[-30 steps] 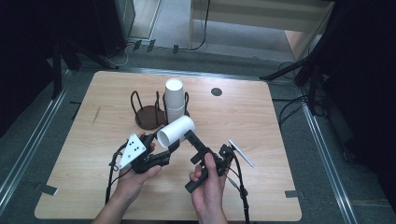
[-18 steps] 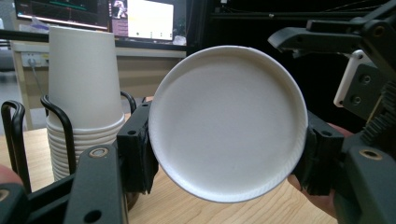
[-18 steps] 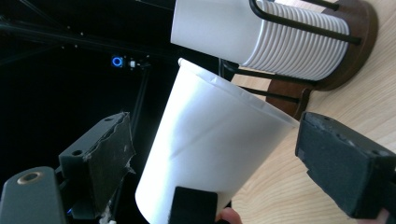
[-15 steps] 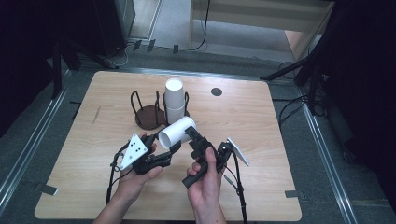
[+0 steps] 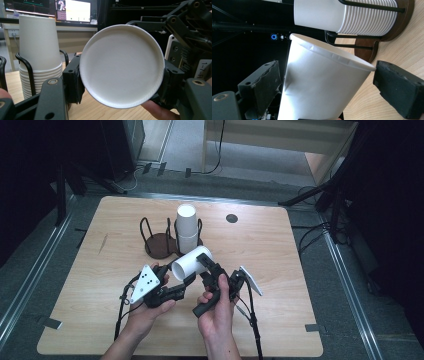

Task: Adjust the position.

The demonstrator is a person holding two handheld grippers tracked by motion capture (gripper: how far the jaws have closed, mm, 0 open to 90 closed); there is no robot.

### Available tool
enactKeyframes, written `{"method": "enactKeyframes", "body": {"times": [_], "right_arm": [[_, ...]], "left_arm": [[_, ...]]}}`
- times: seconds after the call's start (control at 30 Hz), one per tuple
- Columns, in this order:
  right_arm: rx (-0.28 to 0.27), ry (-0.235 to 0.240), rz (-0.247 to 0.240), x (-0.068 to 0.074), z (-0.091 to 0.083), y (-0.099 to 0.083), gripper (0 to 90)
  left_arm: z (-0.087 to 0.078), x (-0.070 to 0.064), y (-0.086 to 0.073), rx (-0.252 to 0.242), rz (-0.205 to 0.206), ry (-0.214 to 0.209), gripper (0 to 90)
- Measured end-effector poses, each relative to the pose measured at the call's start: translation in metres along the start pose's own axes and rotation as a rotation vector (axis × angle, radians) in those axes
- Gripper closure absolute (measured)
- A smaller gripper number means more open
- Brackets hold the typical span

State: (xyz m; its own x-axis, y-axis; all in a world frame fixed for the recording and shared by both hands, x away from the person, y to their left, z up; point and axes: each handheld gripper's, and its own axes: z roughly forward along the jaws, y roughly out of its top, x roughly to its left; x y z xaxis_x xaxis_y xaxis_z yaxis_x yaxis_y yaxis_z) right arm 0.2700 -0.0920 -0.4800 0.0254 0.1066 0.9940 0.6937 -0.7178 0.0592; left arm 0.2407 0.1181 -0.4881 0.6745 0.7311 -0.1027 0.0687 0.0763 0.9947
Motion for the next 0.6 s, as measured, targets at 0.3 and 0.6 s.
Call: {"method": "enactKeyframes", "body": {"times": [0.3, 0.6], "right_arm": [[-0.006, -0.006, 0.025, -0.0036, 0.0054, 0.0018, 6.4], [0.006, 0.005, 0.044, -0.0056, 0.0093, 0.0036, 6.8]], "left_arm": [[0.0013, -0.0025, -0.0014, 0.007, 0.001, -0.013, 35.3], [0.0019, -0.0053, -0.0014, 0.007, 0.001, -0.031, 35.0]]}}
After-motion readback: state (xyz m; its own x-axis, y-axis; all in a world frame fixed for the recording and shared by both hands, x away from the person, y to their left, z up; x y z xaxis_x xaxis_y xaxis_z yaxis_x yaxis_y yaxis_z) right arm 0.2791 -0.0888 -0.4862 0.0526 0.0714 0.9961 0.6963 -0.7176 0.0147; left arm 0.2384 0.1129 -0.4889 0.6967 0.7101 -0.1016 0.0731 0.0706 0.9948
